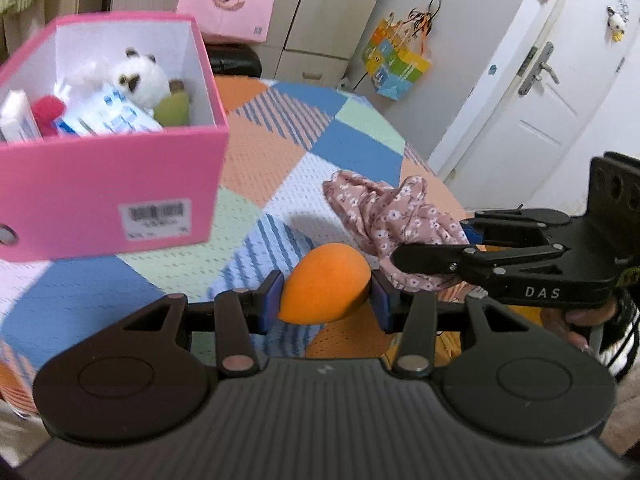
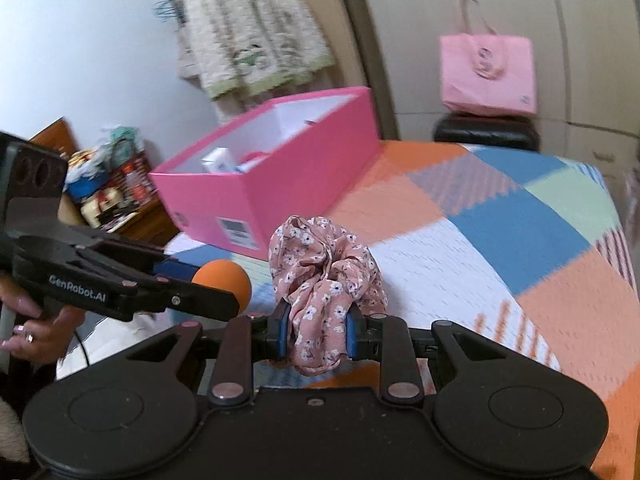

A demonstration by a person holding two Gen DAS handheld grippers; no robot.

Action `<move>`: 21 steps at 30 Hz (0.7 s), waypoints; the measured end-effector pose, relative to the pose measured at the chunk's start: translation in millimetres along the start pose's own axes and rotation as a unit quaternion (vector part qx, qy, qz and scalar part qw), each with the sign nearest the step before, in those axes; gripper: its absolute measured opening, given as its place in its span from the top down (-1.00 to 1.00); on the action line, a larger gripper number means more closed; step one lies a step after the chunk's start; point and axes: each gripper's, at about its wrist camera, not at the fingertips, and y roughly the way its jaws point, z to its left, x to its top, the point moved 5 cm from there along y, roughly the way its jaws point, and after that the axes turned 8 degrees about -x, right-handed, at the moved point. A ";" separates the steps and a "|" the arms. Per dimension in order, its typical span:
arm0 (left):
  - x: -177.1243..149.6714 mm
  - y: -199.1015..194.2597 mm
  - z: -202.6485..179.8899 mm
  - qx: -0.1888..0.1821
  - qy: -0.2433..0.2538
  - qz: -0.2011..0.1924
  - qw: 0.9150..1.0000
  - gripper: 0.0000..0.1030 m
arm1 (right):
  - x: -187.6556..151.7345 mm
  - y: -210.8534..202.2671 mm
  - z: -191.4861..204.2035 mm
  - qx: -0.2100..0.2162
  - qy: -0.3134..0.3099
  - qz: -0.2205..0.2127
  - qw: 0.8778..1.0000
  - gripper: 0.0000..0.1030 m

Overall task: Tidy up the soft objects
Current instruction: 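Carry the orange sponge and floral scrunchie in both tools over the shoebox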

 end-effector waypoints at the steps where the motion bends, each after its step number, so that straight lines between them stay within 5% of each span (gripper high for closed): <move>1: 2.8 -7.4 0.5 0.002 0.004 -0.004 1.000 0.13 | 4.0 -1.1 5.8 0.008 -0.008 -0.002 1.000 0.41; 7: 20.9 -42.8 7.1 0.026 0.029 -0.044 0.998 0.13 | 32.0 -4.0 35.5 0.040 -0.042 -0.027 0.998 0.41; 21: 83.5 -78.2 56.3 0.064 0.028 -0.146 0.987 0.12 | 116.2 40.3 82.8 0.034 -0.097 -0.100 0.990 0.39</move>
